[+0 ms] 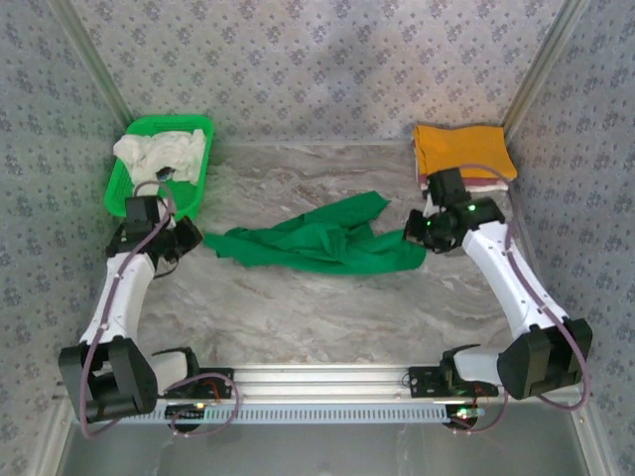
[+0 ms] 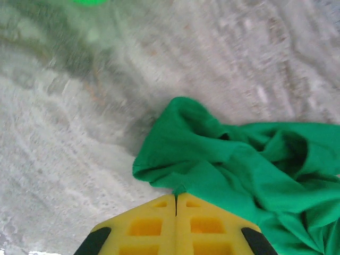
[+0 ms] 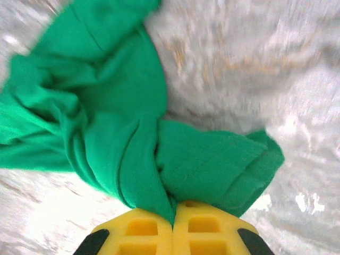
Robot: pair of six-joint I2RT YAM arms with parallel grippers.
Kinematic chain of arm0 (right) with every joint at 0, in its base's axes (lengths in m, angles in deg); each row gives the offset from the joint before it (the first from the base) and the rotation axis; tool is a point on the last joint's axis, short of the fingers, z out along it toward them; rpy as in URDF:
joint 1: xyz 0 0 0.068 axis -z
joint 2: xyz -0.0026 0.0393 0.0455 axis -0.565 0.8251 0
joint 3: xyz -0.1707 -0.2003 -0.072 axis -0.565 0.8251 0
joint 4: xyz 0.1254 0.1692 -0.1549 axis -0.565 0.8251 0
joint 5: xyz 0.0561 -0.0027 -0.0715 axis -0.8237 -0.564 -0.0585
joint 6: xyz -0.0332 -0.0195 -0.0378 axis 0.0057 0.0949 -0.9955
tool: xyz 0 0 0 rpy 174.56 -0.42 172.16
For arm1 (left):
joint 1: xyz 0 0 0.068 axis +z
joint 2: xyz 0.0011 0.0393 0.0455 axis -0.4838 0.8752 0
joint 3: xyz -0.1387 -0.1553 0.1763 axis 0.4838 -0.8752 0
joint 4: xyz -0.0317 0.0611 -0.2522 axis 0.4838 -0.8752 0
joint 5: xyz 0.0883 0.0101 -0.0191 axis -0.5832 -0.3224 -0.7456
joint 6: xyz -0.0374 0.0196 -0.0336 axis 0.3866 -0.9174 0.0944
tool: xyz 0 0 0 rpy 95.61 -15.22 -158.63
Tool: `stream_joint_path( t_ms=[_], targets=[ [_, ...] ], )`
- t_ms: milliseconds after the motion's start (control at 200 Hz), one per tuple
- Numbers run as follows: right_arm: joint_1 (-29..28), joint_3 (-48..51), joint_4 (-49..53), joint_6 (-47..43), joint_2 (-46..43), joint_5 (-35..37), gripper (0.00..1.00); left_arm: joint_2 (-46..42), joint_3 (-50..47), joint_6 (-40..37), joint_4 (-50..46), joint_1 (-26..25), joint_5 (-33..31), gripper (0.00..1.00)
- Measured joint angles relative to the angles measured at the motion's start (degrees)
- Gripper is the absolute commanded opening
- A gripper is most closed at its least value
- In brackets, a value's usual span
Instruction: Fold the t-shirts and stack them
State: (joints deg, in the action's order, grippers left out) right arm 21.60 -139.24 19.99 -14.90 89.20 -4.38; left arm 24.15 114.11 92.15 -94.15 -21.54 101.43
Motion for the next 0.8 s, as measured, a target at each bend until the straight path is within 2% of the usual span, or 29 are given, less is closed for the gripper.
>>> stream_joint_path(
  t_ms=[210,360,380,450,570,655,800],
  targets=[
    [7.67,-18.40,6.19,-2.54,1.33,0.50,0.00,-0.15,18.23,0.42,-3.21,0.00,2.32,0.00],
    [12.55,-22.40,7.13,-2.51,1.36,0.02,0.00,-2.54,25.05,-0.35,-3.45,0.00,1.90,0.00],
    [12.85,-22.38,7.28,-2.51,1.46,-0.11,0.00,-2.82,25.03,-0.44,-3.43,0.00,1.88,0.00],
    [13.97,-20.72,6.27,-2.10,2.54,-1.22,0.22,-3.43,23.87,-0.66,-2.84,0.00,1.88,0.00],
    [15.80,-14.86,2.73,-1.29,6.19,-2.69,0.45,-2.91,16.26,-0.55,-0.09,0.00,2.10,0.00],
    [16.74,-9.57,-1.18,-0.94,9.40,-3.41,0.50,-1.33,10.21,-0.22,1.14,0.00,2.12,0.00],
    [16.20,-0.04,-6.75,-0.94,9.38,-4.79,0.51,-0.61,2.49,-0.17,1.57,0.00,2.12,0.00]
  ],
)
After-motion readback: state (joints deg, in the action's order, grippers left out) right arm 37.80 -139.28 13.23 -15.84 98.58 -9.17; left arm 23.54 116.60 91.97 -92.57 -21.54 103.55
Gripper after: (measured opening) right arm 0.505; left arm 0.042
